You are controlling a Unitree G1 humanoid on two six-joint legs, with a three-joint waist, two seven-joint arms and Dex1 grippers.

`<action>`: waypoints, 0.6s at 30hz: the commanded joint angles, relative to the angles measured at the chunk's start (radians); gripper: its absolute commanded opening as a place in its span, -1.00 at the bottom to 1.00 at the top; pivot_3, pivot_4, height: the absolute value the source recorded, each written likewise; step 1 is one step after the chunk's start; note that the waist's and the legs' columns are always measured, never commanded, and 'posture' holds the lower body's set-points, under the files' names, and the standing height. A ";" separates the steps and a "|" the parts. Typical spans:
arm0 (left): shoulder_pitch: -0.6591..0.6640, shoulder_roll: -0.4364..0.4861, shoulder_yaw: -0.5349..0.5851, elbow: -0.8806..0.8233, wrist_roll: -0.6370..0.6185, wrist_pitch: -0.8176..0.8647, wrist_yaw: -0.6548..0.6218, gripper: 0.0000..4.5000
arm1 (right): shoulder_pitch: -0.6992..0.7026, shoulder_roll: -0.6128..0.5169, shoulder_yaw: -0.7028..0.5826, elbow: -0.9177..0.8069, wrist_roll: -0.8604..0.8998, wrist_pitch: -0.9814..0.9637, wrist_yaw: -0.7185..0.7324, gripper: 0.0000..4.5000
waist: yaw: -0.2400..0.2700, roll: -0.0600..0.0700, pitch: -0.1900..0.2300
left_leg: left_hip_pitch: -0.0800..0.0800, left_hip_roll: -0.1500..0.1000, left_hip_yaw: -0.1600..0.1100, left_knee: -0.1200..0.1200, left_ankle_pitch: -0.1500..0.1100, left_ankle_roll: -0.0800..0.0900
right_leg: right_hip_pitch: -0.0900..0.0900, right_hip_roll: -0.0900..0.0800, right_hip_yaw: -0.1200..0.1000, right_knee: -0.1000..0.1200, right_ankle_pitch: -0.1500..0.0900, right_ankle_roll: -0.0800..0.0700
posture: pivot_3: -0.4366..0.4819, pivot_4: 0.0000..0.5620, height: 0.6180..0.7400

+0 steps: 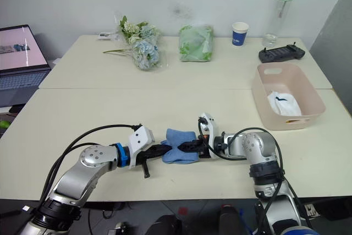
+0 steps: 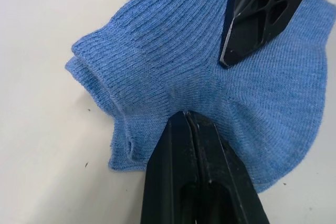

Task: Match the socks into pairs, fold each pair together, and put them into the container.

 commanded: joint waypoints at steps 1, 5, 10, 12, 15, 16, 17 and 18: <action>-0.004 0.011 0.062 -0.081 -0.107 0.060 -0.048 -1.00 | 0.000 -0.016 -0.034 -0.042 0.014 -0.011 -0.002 -1.00 | 0.000 0.000 0.000 | 0.000 0.000 0.000 0.000 0.000 0.000 | 0.000 0.000 0.000 0.000 0.000 0.000 | -0.05 -0.47 1.00; -0.090 0.018 0.208 -0.157 -0.318 0.227 -0.050 -0.61 | -0.013 -0.070 -0.113 -0.138 0.036 -0.031 -0.007 -1.00 | 0.004 0.001 0.001 | -0.002 0.000 0.000 0.001 0.000 0.000 | -0.001 0.000 0.000 0.000 0.000 0.000 | -0.05 -0.47 1.00; -0.268 -0.002 0.296 -0.219 -0.520 0.411 0.023 0.07 | -0.090 -0.083 -0.293 -0.221 0.087 0.006 -0.103 -1.00 | 0.004 0.000 0.002 | -0.002 -0.001 0.000 0.001 0.000 0.000 | -0.001 0.000 0.000 -0.001 0.000 0.000 | -0.05 -0.47 1.00; -0.344 -0.008 0.296 -0.217 -0.543 0.437 0.046 0.32 | -0.136 -0.114 -0.349 -0.234 0.093 -0.005 -0.129 -1.00 | 0.003 0.000 0.002 | -0.002 -0.001 0.000 0.001 0.000 0.000 | -0.001 0.000 0.000 -0.001 0.000 0.000 | -0.05 -0.47 1.00; -0.475 -0.026 0.240 -0.186 -0.504 0.416 0.057 0.76 | -0.229 -0.285 -0.363 -0.206 0.028 -0.086 -0.099 -1.00 | 0.003 0.001 0.003 | -0.002 -0.001 0.000 0.001 0.000 0.000 | -0.001 0.000 -0.001 0.000 0.000 0.000 | -0.05 -0.47 1.00; -0.524 -0.047 0.218 -0.168 -0.492 0.408 0.066 0.89 | -0.270 -0.365 -0.355 -0.169 -0.012 -0.134 -0.080 -1.00 | 0.006 0.002 0.004 | -0.002 -0.001 0.000 0.001 0.000 0.000 | -0.001 0.000 -0.001 -0.001 0.000 0.000 | -0.05 -0.47 1.00; -0.562 -0.069 0.200 -0.153 -0.487 0.404 0.072 1.00 | -0.308 -0.432 -0.350 -0.122 -0.050 -0.179 -0.072 -1.00 | 0.010 0.002 0.005 | -0.003 -0.002 0.000 0.001 0.000 0.000 | 0.000 -0.001 0.000 -0.001 0.000 0.000 | -0.05 -0.47 1.00; -0.584 -0.092 0.185 -0.141 -0.484 0.396 0.070 1.00 | -0.333 -0.490 -0.335 -0.075 -0.087 -0.225 -0.057 -1.00 | 0.011 0.002 0.005 | -0.003 -0.003 0.001 0.002 0.000 0.000 | 0.000 -0.001 -0.001 -0.002 0.000 0.000 | -0.05 -0.47 1.00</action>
